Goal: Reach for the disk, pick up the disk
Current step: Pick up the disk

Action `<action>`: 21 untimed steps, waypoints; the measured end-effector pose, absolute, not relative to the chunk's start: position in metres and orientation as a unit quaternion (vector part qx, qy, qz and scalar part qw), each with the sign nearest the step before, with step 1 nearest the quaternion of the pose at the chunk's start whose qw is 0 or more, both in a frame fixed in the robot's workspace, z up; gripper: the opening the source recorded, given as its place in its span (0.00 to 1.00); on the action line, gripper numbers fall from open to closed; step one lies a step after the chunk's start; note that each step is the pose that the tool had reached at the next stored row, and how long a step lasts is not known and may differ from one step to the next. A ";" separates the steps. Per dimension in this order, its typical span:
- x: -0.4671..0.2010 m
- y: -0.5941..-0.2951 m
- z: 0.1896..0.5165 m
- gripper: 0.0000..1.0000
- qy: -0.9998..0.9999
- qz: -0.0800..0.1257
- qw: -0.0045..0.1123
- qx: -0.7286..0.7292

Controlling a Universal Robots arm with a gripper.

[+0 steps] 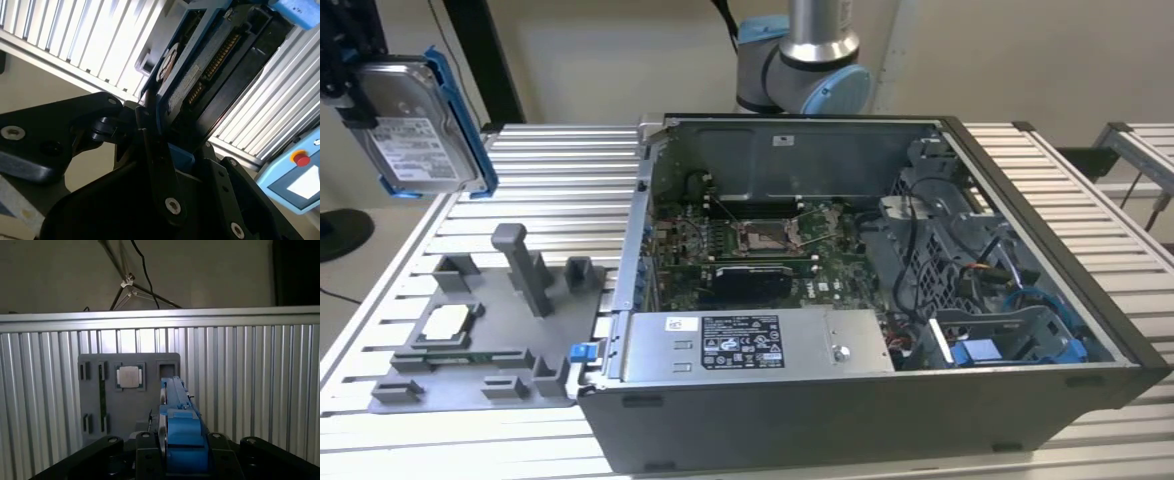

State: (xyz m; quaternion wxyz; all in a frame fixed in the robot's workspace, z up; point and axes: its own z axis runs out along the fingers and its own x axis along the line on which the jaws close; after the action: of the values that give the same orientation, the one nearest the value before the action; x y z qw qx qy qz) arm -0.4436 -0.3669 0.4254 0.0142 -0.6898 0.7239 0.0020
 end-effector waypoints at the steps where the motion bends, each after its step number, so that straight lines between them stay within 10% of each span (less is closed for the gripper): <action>1: -0.444 -0.367 0.428 0.00 0.724 0.002 0.014 -0.690; 21: -0.444 -0.367 0.475 0.00 0.724 0.002 0.014 -0.690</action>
State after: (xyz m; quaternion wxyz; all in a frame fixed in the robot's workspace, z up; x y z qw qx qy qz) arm -0.4436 -0.3668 0.4748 0.0142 -0.6897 0.7239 0.0020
